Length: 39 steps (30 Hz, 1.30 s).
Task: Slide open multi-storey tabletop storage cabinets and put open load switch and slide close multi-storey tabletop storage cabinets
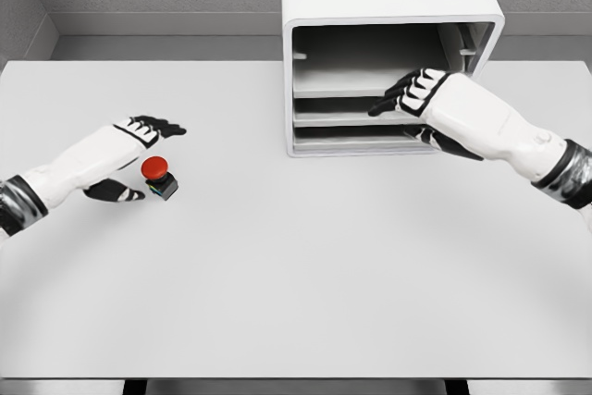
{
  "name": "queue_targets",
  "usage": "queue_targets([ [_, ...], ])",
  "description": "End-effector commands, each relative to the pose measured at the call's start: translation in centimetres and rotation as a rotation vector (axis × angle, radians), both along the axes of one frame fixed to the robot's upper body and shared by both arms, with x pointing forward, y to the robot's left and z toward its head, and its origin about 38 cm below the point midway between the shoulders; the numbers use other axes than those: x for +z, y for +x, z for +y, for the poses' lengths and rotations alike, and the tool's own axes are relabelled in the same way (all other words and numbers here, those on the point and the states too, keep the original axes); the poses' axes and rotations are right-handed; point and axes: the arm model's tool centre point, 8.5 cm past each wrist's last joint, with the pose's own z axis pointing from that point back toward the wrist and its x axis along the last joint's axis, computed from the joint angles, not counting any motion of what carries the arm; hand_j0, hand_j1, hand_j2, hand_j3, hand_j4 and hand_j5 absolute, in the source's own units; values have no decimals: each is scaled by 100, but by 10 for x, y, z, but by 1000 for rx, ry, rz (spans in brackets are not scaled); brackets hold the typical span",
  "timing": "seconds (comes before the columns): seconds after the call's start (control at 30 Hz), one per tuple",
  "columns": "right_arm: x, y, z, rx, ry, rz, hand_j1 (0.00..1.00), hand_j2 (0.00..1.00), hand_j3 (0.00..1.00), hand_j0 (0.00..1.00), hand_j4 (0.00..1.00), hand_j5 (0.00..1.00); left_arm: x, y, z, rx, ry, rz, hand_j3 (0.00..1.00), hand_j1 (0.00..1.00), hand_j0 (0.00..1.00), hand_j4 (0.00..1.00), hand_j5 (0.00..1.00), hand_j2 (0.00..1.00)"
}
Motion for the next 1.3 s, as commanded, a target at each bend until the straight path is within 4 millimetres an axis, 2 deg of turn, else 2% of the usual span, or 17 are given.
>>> queue_targets([
  [0.0,-6,-1,13,24,32,16,69,69,69,69,69,69,-6,1,0,1,1,20,100,100,100,100,100,100],
  [0.1,-9,2,26,52,46,25,71,71,71,71,71,71,-9,-1,-1,0,14,27,100,100,100,100,100,100],
  [0.13,-9,5,27,50,52,25,73,73,73,73,73,73,-9,-1,-1,0,14,27,94,94,94,94,94,94],
  [0.23,-11,13,26,34,58,35,73,73,73,73,73,73,-9,0,-1,1,20,26,85,85,85,85,85,85],
  [0.43,-21,33,31,11,69,66,73,73,73,73,73,73,-11,0,-2,2,15,30,75,75,75,75,75,75],
  [0.67,-23,54,31,-15,77,86,73,73,73,73,73,73,-13,0,-1,5,32,33,75,75,75,75,75,75],
  [0.7,-24,55,37,-9,90,90,73,73,73,73,73,73,-12,-1,0,5,35,33,75,75,75,75,75,75],
  [0.93,-35,69,34,-43,77,123,73,73,73,73,73,73,-13,0,1,8,44,34,73,73,73,73,73,73],
  [1.03,-40,75,40,-43,79,139,73,73,73,73,73,73,-13,-1,1,7,44,35,68,68,68,68,68,68],
  [1.13,-44,81,40,-52,79,155,73,73,73,73,73,73,-14,-2,1,8,45,38,67,67,67,67,67,67],
  [1.27,-52,83,39,-55,39,192,75,75,75,75,75,75,-15,-2,1,8,45,39,59,59,59,59,59,59],
])
